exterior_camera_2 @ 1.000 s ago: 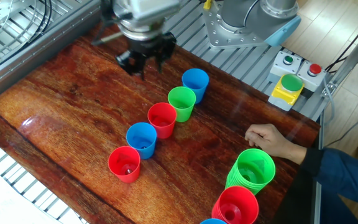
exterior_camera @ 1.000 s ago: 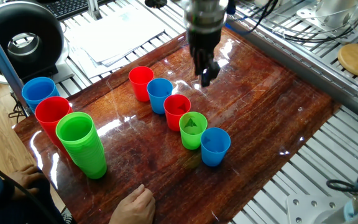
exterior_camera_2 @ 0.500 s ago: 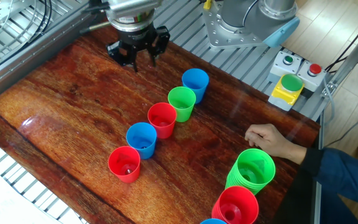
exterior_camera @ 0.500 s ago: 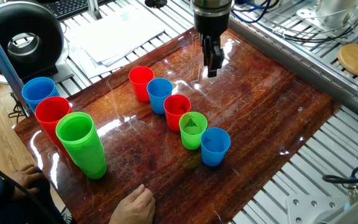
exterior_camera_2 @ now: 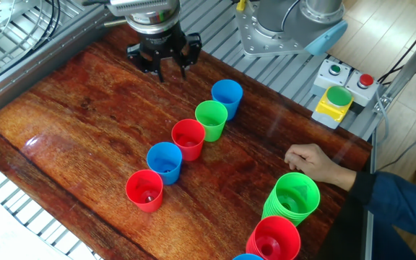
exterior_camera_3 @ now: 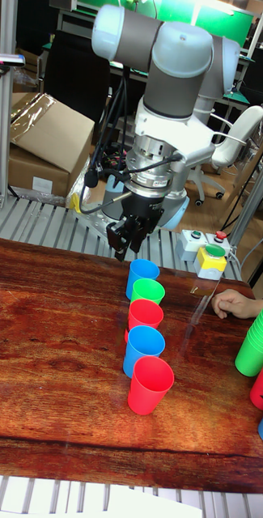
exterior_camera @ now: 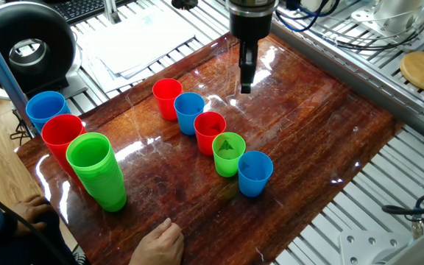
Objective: Stack the cups
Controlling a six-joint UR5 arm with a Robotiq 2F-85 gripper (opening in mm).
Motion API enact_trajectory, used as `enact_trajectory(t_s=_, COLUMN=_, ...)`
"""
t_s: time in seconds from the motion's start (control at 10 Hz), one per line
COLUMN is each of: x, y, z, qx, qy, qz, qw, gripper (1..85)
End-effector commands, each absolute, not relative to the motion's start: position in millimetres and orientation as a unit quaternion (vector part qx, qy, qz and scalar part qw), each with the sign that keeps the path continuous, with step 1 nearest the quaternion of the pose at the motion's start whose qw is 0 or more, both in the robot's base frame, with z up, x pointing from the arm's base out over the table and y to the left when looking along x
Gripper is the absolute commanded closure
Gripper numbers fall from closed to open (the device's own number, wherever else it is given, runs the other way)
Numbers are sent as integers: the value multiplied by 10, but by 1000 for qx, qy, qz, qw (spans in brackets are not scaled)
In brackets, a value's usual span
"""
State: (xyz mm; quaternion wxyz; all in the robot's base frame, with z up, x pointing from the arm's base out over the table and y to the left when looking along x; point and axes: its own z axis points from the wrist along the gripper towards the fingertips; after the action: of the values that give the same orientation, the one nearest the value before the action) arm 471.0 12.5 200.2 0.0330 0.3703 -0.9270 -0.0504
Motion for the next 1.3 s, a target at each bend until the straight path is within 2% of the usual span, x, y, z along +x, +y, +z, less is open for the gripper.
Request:
enact_trajectory(t_s=0.0, x=4778, y=236, z=2024, qx=353, qy=-933, qz=-66, qw=13, gripper=380)
enact_trajectory(t_s=0.1, x=4706, y=215, z=2028, qx=351, qy=-934, qz=-68, qw=28, gripper=387)
enact_trajectory(t_s=0.3, x=4718, y=128, z=2019, qx=351, qy=-934, qz=-51, qw=32, gripper=440)
enact_trajectory(t_s=0.4, x=4702, y=207, z=2027, qx=356, qy=-931, qz=-67, qw=29, gripper=440)
enact_trajectory(t_s=0.8, x=4568, y=-70, z=2030, qx=352, qy=-933, qz=-26, qw=72, gripper=437)
enact_trajectory(t_s=1.0, x=4631, y=-34, z=2021, qx=354, qy=-933, qz=-28, qw=58, gripper=437)
enact_trajectory(t_s=1.2, x=4494, y=64, z=2009, qx=338, qy=-938, qz=-44, qw=54, gripper=433)
